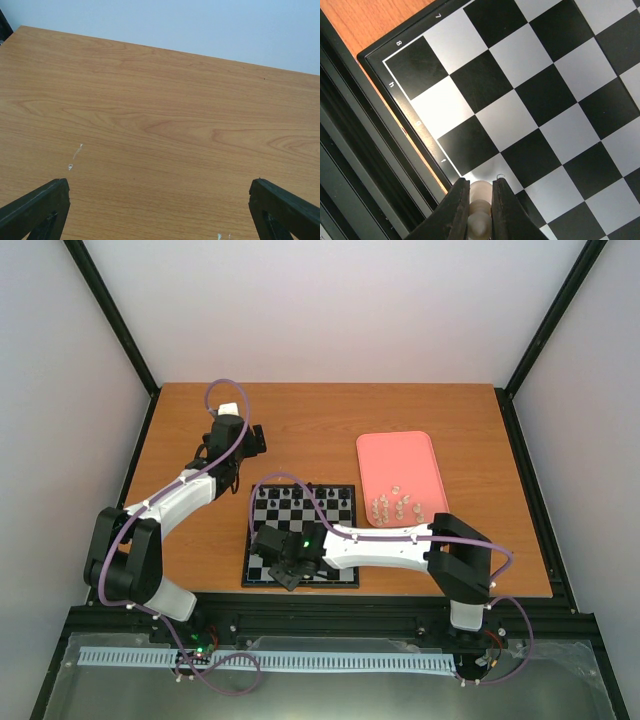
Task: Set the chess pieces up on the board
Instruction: Place the chess piece on the chessboard.
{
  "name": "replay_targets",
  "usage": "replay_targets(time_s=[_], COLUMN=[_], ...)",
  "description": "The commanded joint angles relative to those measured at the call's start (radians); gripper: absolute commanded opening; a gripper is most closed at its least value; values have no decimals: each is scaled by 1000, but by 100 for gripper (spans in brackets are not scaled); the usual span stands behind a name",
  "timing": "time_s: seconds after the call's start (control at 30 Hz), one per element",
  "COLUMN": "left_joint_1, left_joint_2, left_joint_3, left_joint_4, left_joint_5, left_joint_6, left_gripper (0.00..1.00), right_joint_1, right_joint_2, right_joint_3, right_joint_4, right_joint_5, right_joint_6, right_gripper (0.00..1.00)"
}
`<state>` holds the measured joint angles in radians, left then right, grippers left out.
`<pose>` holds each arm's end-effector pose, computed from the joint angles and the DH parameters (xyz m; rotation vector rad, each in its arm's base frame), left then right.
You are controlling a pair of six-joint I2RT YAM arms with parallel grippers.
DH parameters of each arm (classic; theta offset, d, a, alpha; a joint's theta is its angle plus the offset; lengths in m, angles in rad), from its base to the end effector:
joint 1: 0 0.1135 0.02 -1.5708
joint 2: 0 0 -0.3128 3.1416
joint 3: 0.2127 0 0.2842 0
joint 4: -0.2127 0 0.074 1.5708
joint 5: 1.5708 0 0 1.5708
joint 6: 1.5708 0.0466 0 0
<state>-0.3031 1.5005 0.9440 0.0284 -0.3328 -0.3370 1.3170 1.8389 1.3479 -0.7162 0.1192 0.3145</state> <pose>0.3553 -0.0952 0.2703 -0.2334 2.0543 -0.0438 0.1105 0.4041 0.2246 -1.3162 2.4660 0.2599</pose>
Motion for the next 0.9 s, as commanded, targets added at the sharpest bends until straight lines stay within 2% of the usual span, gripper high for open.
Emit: replay_targets(time_s=[0.0,0.87], left_joint_1=[-1,-1], left_joint_2=[4,10], left_joint_3=[6,1], left_joint_4=[21,26], left_joint_5=[-6,-4], left_joint_6=[-3,-4], left_gripper=[100,100], right_joint_1=[7,6], right_joint_2=[15,-12], right_joint_3=[-19,-88], right_joint_4=[32,108], right_joint_5=[-7,13], right_joint_6=[5,20], right_gripper=[3,3])
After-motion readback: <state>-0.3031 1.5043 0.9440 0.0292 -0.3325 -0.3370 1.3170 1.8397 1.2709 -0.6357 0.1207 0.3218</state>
